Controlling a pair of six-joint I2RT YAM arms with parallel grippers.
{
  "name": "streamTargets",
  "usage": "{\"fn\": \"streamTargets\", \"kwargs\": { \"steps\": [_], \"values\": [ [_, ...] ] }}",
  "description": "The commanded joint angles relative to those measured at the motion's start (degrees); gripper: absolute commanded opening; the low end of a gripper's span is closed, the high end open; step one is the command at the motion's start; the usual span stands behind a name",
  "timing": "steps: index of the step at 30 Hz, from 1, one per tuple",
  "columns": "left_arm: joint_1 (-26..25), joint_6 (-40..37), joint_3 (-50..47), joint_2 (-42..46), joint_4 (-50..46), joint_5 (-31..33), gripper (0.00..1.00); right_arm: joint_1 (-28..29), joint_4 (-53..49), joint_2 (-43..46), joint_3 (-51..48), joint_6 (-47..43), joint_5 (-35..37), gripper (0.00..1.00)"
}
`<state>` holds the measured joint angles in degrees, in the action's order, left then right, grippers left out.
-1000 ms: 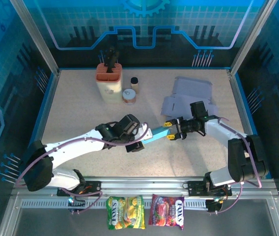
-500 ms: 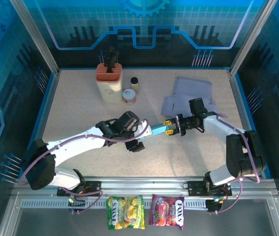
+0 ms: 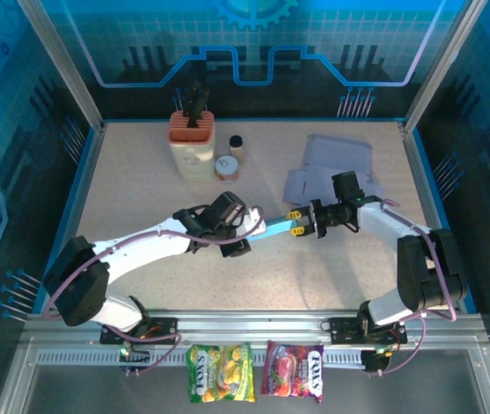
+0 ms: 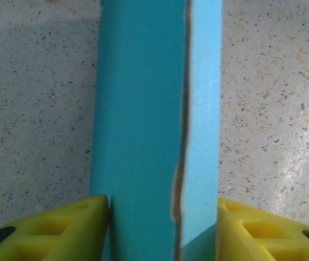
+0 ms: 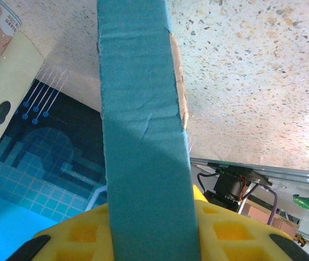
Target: Fold the paper box
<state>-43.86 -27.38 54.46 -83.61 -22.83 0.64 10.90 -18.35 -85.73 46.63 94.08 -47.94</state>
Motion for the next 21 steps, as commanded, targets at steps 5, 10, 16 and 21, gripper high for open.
{"fn": "streamTargets", "kwargs": {
  "steps": [5, 10, 16, 21],
  "values": [
    [1.94, 0.29, 1.88, -0.94, -2.70, -7.02, 0.42, -0.98, -2.38, -0.48, 3.42, 0.62, 0.81, 0.43],
    [4.20, 1.94, 2.85, -1.07, -4.05, -12.20, 0.37, -1.49, -3.17, -0.15, 6.99, -1.84, 2.09, 0.54],
    [6.11, 3.54, 3.54, -0.93, -5.00, -15.99, 0.38, -3.33, -13.78, 8.92, 10.83, -14.40, 17.08, 0.58],
    [6.24, 4.70, 3.97, -1.23, -5.72, -16.62, 0.39, 3.61, -20.43, 23.48, 8.17, -20.82, 38.57, 0.56]
  ]
}}
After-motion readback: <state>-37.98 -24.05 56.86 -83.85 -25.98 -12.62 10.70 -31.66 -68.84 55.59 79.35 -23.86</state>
